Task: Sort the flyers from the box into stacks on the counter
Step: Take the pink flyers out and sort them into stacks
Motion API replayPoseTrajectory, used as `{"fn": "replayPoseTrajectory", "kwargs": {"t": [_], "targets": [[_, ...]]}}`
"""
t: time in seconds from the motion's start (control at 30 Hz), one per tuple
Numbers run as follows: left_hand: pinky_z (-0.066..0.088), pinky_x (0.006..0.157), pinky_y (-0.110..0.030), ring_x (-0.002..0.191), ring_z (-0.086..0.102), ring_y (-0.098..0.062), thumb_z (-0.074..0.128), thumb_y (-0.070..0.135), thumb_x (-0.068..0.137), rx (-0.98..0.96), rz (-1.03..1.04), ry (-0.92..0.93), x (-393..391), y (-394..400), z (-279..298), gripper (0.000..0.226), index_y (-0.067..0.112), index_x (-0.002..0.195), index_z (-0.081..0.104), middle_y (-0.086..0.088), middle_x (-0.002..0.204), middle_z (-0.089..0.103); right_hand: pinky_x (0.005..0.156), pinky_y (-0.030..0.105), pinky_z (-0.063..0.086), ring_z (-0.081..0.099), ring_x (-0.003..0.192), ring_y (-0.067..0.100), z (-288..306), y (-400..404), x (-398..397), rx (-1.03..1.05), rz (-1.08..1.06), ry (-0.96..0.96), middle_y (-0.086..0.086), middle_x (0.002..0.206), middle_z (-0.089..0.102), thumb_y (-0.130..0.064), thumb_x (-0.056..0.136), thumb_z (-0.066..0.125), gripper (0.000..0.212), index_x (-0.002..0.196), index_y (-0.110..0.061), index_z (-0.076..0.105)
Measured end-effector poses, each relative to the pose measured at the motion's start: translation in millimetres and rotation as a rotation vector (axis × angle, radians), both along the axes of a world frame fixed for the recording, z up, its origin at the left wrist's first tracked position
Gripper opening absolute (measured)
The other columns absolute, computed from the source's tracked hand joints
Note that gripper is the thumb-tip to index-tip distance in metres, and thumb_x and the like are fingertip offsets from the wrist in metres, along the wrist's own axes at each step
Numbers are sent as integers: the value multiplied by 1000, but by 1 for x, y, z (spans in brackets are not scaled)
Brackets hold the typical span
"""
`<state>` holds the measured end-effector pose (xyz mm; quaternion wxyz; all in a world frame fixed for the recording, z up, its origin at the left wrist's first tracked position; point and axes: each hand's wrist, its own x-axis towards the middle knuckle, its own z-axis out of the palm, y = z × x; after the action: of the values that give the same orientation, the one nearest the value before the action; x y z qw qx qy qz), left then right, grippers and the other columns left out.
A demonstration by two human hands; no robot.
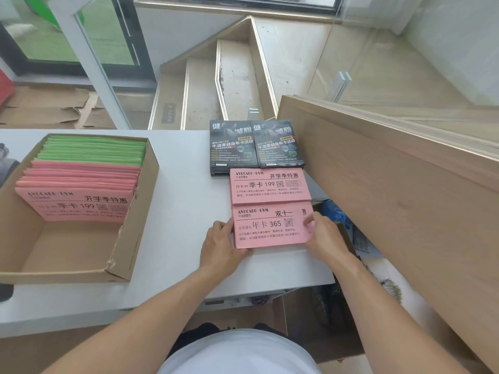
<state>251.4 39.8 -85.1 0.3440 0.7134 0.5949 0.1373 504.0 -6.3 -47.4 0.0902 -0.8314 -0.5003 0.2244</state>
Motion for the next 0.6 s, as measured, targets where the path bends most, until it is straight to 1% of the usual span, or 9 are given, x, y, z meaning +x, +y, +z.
{"fn": "replayPoseTrajectory", "kwargs": {"t": [0.1,0.2,0.27,0.33,0.47,0.5,0.53,0.57,0.6], "targets": [[49,80,-31,105,47,-12,82,49,71,-9,7,-15,0,3,0,59,40,123,54,13,100,44,84,38,58,56,105,21,0,1,0,-5,0,-2,4,122,54,0,86,68,39,112,-25,52],[46,78,-29,105,47,-11,82,48,71,-12,1,-21,0,3,0,60,39,124,54,13,101,44,83,38,57,56,105,21,0,1,0,-3,1,0,4,122,54,-2,86,68,39,112,-25,51],[45,79,-28,106,46,-11,83,47,70,-19,-6,-17,-1,3,2,64,39,126,53,13,102,44,83,37,56,54,107,21,0,0,-1,0,3,-1,4,124,52,-4,86,69,40,113,-25,50],[46,83,-29,107,46,-11,84,47,69,-40,-10,-24,-1,4,4,69,39,129,51,12,105,45,84,35,54,51,113,21,0,-3,-4,-2,12,-5,5,130,47,-6,85,71,43,117,-23,48],[44,88,-29,114,47,-14,86,42,67,-85,-37,-29,-2,6,10,77,39,133,46,11,110,46,96,35,46,41,123,25,5,-8,-17,40,56,-95,7,139,38,-4,84,68,49,125,-16,45],[44,90,-30,117,46,-15,87,42,67,-92,-40,-27,-3,6,10,83,38,136,43,11,112,46,99,35,43,38,126,26,7,-9,-22,79,71,-136,6,141,38,-4,83,68,49,125,-17,47],[44,93,-31,120,45,-15,88,43,67,-102,-38,-26,-3,6,10,93,36,145,35,11,115,46,103,35,40,36,128,25,10,-9,-28,126,98,-173,5,142,38,-3,83,68,49,124,-19,48],[43,98,-31,122,43,-14,88,43,68,-113,-33,-31,-4,5,11,109,32,155,23,11,119,45,107,34,37,34,131,24,12,-10,-35,161,139,-194,4,145,38,0,82,67,50,124,-21,50],[41,101,-31,122,41,-13,89,44,69,-114,-33,-34,-5,3,10,121,29,160,10,10,122,44,111,34,34,31,135,23,14,-10,-43,173,192,-200,2,147,36,3,81,65,54,126,-23,50]]}}
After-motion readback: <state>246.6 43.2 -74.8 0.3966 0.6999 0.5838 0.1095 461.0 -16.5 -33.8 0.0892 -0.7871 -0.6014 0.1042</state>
